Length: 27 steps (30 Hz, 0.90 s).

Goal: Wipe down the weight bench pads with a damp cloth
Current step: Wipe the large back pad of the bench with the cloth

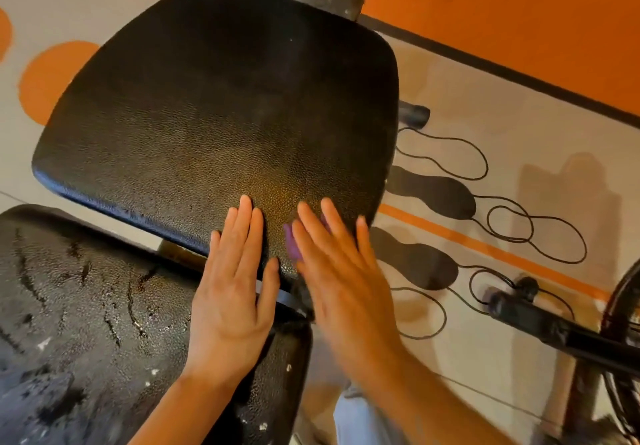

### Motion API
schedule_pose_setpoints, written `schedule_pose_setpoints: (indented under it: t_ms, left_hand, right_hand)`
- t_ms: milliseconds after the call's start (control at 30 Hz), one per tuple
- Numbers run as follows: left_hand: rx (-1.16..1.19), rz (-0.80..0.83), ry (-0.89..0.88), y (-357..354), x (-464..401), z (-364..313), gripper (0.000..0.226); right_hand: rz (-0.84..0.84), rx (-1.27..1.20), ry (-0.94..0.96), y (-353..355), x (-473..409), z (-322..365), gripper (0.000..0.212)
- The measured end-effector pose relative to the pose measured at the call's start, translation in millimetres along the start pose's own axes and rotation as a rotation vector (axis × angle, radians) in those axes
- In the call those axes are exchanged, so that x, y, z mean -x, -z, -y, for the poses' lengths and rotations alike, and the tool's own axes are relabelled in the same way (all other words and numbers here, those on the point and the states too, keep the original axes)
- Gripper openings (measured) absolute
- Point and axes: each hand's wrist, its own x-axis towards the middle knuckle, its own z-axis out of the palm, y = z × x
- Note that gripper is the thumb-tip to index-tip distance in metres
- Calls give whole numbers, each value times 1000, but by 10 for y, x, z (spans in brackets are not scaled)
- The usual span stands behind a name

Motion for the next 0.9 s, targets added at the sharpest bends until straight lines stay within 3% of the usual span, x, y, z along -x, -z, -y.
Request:
schedule_pose_setpoints:
  t_ms: [33, 133, 233, 333, 400, 533, 633, 767, 833, 900]
  left_hand:
    - [-4, 1, 0, -2, -1, 1, 59]
    - [-18, -7, -6, -12, -6, -2, 58]
    - [-26, 6, -13, -17, -9, -3, 58]
    - [-19, 15, -6, 15, -16, -24, 59]
    - [-9, 19, 5, 33, -25, -37, 59]
    - [-17, 18, -12, 30, -16, -30, 59]
    - [-49, 25, -29, 45, -9, -27, 57]
    - [-38, 56, -123, 64, -32, -84, 55]
    - [-11, 97, -178, 56, -55, -131, 54]
    - [0, 131, -217, 34, -87, -162, 54]
  right_hand:
    - [-23, 9, 16, 20, -228, -178, 51]
    - [-59, 59, -191, 154, -1113, -619, 46]
    - [-141, 1, -334, 85, -1014, -444, 46]
    - [-123, -51, -166, 26, -185, -14, 51]
    - [-84, -95, -53, 23, -135, -158, 54]
    - [-100, -114, -237, 182, -1190, -830, 46]
    - [-139, -202, -336, 150, -1171, -757, 43]
    - [-251, -237, -110, -53, -142, -175, 46]
    - [-299, -157, 38, -171, -90, -258, 39]
    - [-353, -142, -29, -139, -382, -455, 36]
